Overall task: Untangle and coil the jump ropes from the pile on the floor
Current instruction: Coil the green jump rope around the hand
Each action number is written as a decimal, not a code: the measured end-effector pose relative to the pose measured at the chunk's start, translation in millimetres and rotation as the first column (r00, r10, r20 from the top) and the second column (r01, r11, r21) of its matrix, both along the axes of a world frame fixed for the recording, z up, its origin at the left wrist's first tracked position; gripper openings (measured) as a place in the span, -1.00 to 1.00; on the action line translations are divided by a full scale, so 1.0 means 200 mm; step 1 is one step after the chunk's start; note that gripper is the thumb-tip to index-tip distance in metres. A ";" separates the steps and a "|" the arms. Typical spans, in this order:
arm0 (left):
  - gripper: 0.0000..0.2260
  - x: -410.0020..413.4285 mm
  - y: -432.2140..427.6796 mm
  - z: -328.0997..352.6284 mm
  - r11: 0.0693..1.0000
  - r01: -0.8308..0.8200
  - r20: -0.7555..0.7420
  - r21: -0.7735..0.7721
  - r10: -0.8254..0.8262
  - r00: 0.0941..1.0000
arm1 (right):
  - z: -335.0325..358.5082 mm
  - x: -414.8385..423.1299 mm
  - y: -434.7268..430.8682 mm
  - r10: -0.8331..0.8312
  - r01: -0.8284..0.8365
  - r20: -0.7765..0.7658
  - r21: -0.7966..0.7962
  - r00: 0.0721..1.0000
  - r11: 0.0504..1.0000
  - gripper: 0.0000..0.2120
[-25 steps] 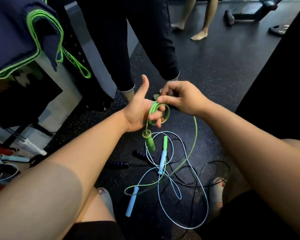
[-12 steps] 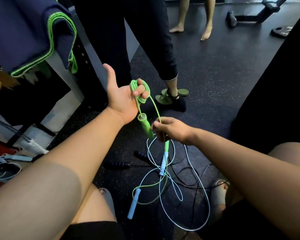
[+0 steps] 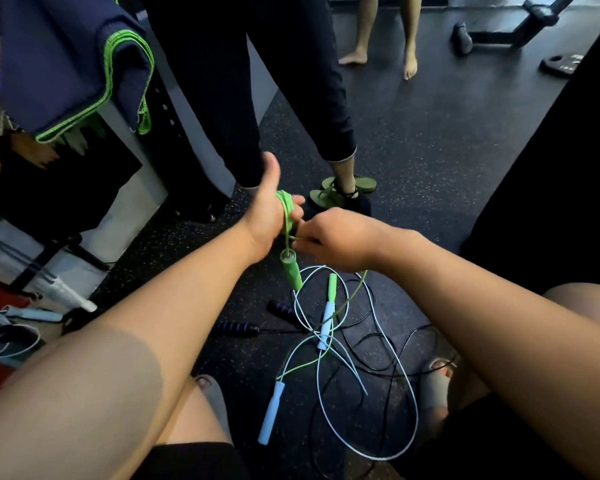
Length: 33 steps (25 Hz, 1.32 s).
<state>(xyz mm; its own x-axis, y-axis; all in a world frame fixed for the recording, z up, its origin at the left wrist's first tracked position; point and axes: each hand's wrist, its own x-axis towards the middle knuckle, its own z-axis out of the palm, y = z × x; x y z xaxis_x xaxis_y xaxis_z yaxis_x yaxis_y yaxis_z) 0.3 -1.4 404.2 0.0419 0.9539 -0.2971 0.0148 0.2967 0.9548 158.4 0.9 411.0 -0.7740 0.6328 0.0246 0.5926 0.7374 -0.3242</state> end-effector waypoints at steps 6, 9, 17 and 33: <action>0.12 0.08 -0.08 0.09 0.891 0.439 -0.102 -0.114 -0.450 0.887 | -0.02 0.10 0.05 -0.019 0.006 -0.328 -0.039 0.945 0.999 -0.83; 0.05 0.07 -0.06 0.07 0.889 0.442 -0.077 -0.119 -0.452 0.888 | -0.03 0.12 0.05 -0.074 0.018 -0.469 -0.123 0.880 0.992 -0.83; -0.05 0.09 -0.04 0.06 0.874 0.470 0.125 -0.122 -0.456 0.881 | -0.11 0.17 0.16 -0.253 0.063 -0.647 -0.302 0.720 0.951 -0.81; -0.05 0.00 -0.02 0.11 0.996 0.094 0.567 0.010 -0.083 0.820 | -0.30 0.10 0.09 -0.469 0.163 -0.272 -0.699 0.840 0.697 -0.71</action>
